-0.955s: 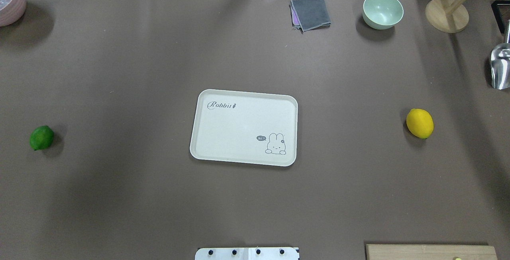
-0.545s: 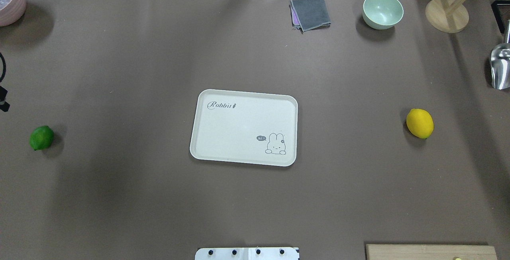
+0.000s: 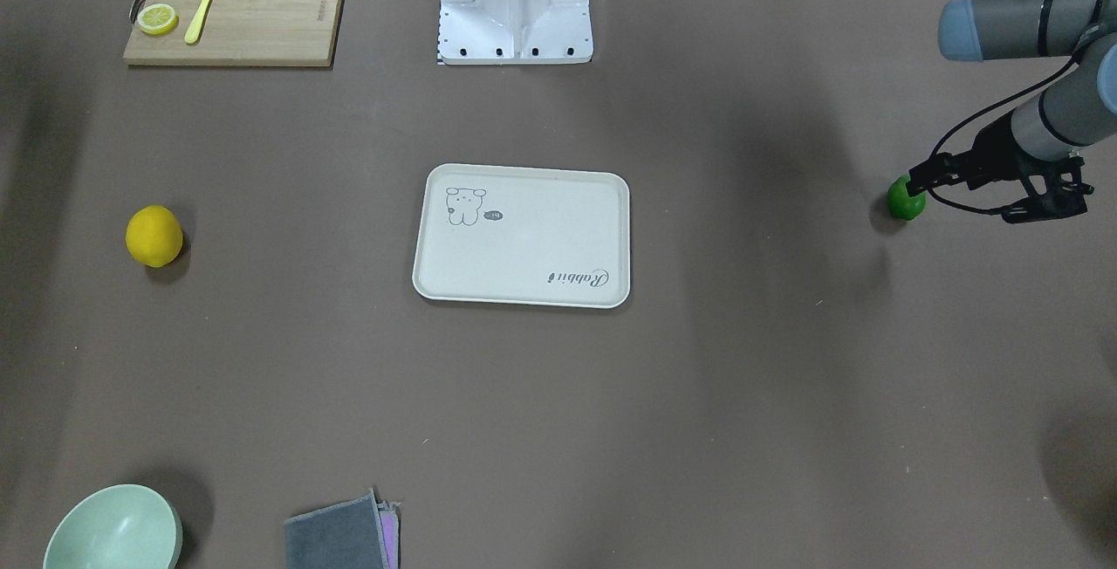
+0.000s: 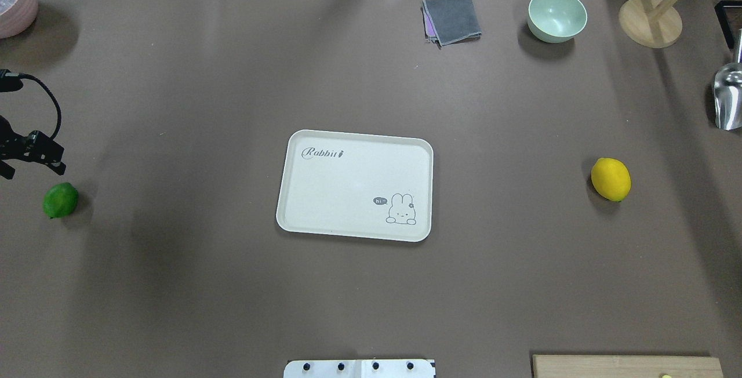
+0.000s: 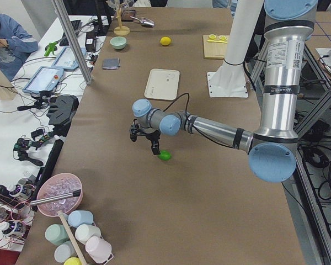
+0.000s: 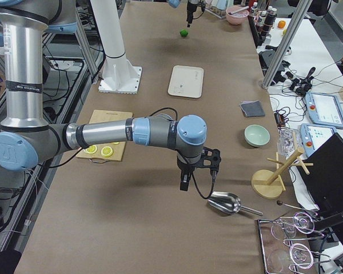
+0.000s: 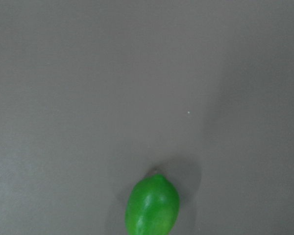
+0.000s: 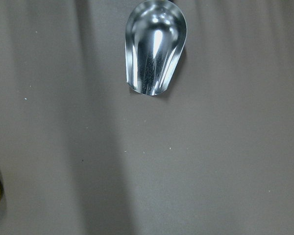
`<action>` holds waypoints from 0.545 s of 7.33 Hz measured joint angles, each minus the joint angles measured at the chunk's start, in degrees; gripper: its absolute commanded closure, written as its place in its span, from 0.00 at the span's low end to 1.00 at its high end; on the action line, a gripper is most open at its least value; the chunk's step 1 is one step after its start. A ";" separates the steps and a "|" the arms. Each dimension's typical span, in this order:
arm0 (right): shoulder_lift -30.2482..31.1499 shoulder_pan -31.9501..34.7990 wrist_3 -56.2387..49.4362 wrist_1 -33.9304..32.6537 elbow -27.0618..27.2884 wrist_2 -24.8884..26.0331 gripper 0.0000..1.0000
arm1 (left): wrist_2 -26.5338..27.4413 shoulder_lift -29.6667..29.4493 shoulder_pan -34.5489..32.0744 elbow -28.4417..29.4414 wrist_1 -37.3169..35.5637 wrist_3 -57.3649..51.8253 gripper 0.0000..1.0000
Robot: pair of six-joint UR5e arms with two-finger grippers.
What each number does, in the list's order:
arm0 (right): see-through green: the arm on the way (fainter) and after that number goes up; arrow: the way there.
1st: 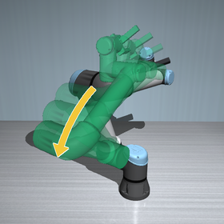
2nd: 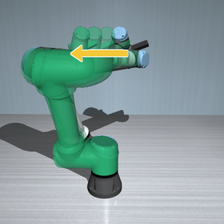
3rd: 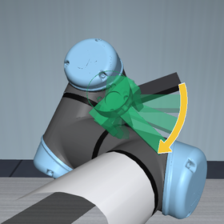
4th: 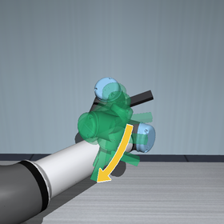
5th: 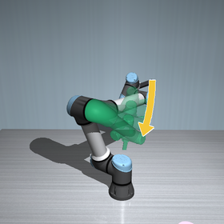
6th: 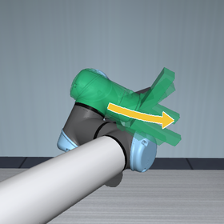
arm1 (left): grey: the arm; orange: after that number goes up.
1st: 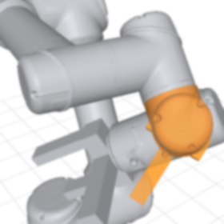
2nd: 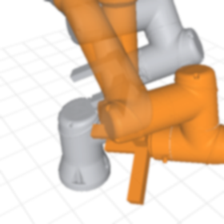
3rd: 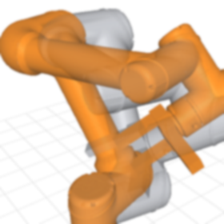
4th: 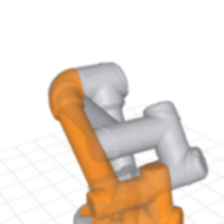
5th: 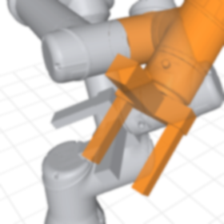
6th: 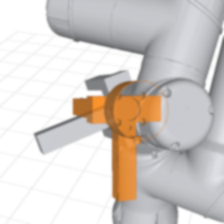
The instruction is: Place all lemons on tray
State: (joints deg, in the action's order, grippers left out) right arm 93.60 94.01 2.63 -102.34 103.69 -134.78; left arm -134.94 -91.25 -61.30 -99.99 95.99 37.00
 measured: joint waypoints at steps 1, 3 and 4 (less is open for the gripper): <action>0.06 -0.37 0.09 2.23 0.02 0.03 0.00 | 0.02 -0.01 0.09 0.73 0.85 -0.17 0.02; 0.66 -2.95 3.17 7.87 0.16 -1.45 0.00 | 0.28 0.67 0.47 2.59 5.29 0.69 0.04; 0.67 -5.42 6.45 10.08 0.40 -3.77 0.00 | 0.79 1.51 1.12 3.05 8.04 2.19 0.05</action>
State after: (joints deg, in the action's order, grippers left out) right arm 94.27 88.59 9.08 -92.26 104.08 -138.55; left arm -134.15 -89.74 -60.18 -96.94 104.02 39.19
